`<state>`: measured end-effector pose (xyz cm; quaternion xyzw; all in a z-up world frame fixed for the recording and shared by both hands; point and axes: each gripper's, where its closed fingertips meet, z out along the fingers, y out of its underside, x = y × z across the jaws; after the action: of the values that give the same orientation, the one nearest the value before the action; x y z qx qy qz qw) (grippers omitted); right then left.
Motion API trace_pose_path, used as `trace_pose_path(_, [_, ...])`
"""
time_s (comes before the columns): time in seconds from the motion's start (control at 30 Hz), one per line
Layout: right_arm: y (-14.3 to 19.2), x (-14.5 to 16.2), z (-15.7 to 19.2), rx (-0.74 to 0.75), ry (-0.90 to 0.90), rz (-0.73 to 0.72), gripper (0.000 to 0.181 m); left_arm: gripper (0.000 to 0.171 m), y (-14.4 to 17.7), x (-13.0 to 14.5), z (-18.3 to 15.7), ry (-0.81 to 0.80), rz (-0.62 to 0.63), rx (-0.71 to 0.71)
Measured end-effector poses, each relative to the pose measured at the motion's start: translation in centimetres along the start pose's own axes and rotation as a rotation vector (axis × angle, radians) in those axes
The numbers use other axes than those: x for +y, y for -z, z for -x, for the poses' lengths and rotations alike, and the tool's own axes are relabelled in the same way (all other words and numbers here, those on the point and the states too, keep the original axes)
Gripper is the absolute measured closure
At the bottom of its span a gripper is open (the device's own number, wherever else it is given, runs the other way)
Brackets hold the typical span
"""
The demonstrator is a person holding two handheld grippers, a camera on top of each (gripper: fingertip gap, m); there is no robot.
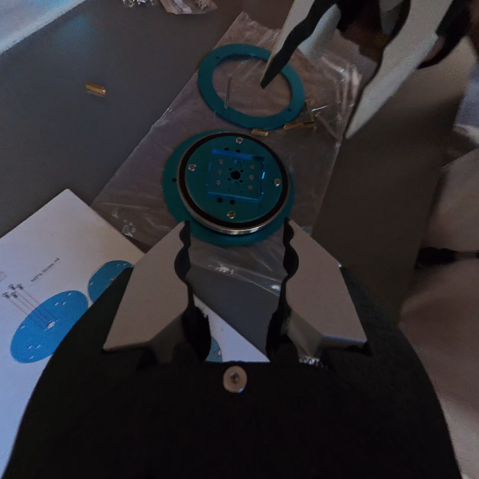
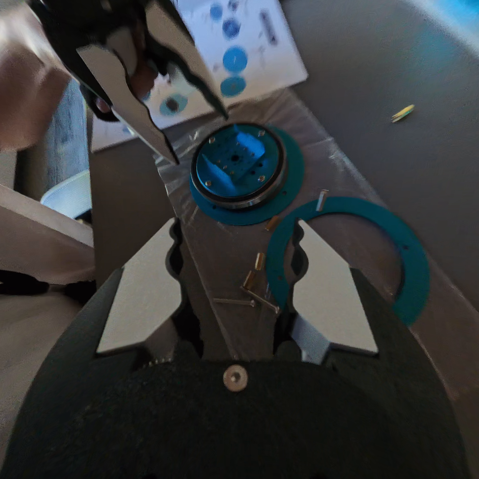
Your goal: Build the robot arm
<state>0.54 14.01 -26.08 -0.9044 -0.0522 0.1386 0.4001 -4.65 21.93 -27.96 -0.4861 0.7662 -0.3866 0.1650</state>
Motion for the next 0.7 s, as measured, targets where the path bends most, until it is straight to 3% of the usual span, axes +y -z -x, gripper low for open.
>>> trace_pose_path(0.1, [-2.9, 1.3, -0.5, 0.023, -0.006, 0.127, 0.082, 0.089, -1.2, 0.6, 0.7, -0.011, 0.034, -0.044])
trace_pose_path(0.23, [-4.0, -0.8, 1.5, -0.132, -0.119, 0.044, 0.091, 0.088, -1.8, 0.4, 0.4, -0.021, 0.034, -0.011])
trace_pose_path(0.4, [-4.9, -1.2, 0.8, -0.131, -0.205, 0.021, 0.094, 0.094, -1.9, 0.5, 0.4, -0.106, 0.028, -0.045])
trace_pose_path(0.53, [-4.8, -2.1, 0.5, -0.169, -0.388, -0.042, 0.095, 0.099, -1.9, 0.4, 0.3, -0.133, 0.004, -0.051])
trace_pose_path(0.63, [-3.9, -3.5, -0.2, -0.217, -0.557, -0.165, 0.112, 0.099, -1.7, 0.3, 0.5, -0.168, -0.005, -0.086])
trace_pose_path(0.7, [-2.5, -5.4, -0.2, -0.31, -0.641, -0.301, 0.141, 0.098, -1.6, 0.2, 0.5, -0.179, -0.015, -0.097])
